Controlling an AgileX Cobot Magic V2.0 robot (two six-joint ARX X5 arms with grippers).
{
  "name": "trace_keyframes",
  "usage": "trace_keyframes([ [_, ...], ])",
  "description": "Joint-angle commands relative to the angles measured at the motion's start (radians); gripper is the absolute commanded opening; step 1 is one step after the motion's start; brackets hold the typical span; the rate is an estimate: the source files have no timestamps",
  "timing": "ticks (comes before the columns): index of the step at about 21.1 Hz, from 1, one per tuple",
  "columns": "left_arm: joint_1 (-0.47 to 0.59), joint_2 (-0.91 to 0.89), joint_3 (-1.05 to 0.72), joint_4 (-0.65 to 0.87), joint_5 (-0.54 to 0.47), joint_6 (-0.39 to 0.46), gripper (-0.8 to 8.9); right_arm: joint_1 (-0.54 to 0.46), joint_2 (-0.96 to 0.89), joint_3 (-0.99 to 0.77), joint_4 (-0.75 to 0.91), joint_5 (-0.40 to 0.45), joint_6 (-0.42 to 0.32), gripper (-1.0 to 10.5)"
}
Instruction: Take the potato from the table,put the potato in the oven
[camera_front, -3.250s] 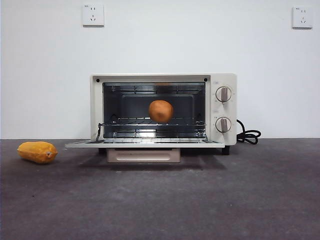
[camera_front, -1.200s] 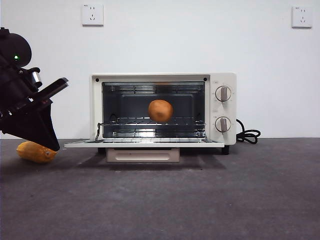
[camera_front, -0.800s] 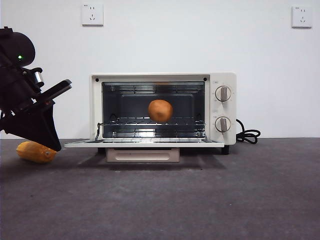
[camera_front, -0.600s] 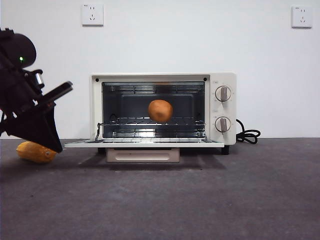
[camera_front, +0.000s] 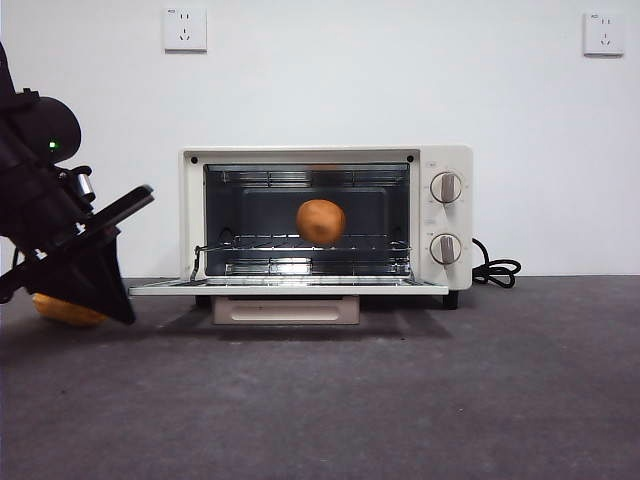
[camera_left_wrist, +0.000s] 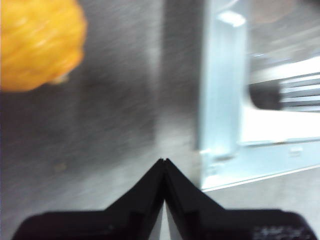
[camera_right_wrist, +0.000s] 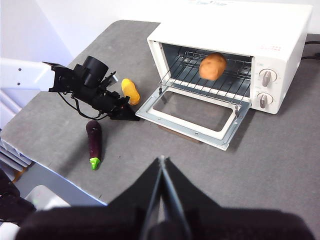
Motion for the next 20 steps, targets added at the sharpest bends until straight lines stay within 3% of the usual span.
trace_keyframes([
  [1, -0.003, 0.005, 0.005, 0.026, 0.042, -0.040, -0.06, 0.001, -0.001, 0.000, -0.021, 0.000, 0.012, 0.0],
  [20, 0.000, 0.005, 0.064, 0.046, 0.171, -0.094, -0.07, 0.001, -0.001, 0.000, -0.021, 0.000, 0.018, 0.0],
])
